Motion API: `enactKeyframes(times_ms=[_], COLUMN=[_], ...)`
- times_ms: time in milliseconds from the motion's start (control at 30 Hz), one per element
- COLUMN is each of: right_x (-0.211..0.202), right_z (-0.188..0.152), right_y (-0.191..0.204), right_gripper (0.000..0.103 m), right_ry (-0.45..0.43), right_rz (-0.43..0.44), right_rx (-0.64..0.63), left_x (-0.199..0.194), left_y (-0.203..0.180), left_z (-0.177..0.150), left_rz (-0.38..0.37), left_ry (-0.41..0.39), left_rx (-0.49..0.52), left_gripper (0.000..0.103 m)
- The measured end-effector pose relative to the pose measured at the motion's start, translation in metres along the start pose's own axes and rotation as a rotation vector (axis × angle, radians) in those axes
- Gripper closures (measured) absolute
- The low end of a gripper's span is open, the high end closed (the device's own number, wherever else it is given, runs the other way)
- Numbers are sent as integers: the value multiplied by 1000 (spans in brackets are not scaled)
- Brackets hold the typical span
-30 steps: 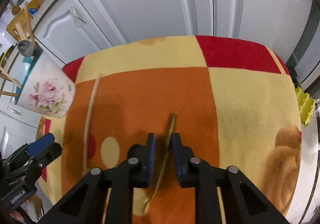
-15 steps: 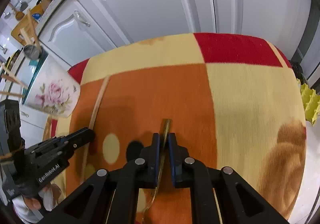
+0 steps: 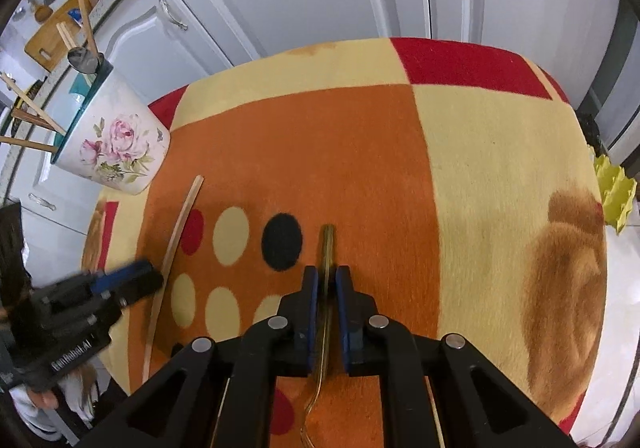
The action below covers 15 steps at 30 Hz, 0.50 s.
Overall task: Organize utensils
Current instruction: 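Grasp the gold fork with the right tool while the left tool grasps the last wooden chopstick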
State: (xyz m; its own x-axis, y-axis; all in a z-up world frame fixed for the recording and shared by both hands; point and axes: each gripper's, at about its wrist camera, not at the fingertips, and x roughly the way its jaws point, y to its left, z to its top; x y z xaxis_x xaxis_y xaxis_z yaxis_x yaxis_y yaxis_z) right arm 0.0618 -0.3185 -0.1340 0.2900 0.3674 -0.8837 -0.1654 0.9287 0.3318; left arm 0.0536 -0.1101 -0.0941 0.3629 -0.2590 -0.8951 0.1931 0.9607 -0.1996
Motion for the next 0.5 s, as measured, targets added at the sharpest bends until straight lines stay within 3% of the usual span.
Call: enactKeyframes(times_ms=[100, 200, 267, 333, 500], right_x=[1, 5, 6, 8, 9], right_z=[5, 8, 9, 12, 17], right_y=[3, 9, 12, 16, 22], right_gripper=[88, 88, 88, 90, 96], right_ry=[10, 17, 23, 30, 31], right_rz=[-11, -29, -41, -46, -44], right_rx=[-38, -80, -121, -160, -184], left_x=[10, 25, 29, 31, 9], left_y=[-3, -11, -18, -20, -6], left_z=[14, 21, 26, 30, 31], left_rz=[39, 89, 106, 90, 13], left_ry=[6, 42, 26, 18, 5], left_rx=[27, 79, 113, 134, 82], left_gripper=[71, 71, 75, 98, 99])
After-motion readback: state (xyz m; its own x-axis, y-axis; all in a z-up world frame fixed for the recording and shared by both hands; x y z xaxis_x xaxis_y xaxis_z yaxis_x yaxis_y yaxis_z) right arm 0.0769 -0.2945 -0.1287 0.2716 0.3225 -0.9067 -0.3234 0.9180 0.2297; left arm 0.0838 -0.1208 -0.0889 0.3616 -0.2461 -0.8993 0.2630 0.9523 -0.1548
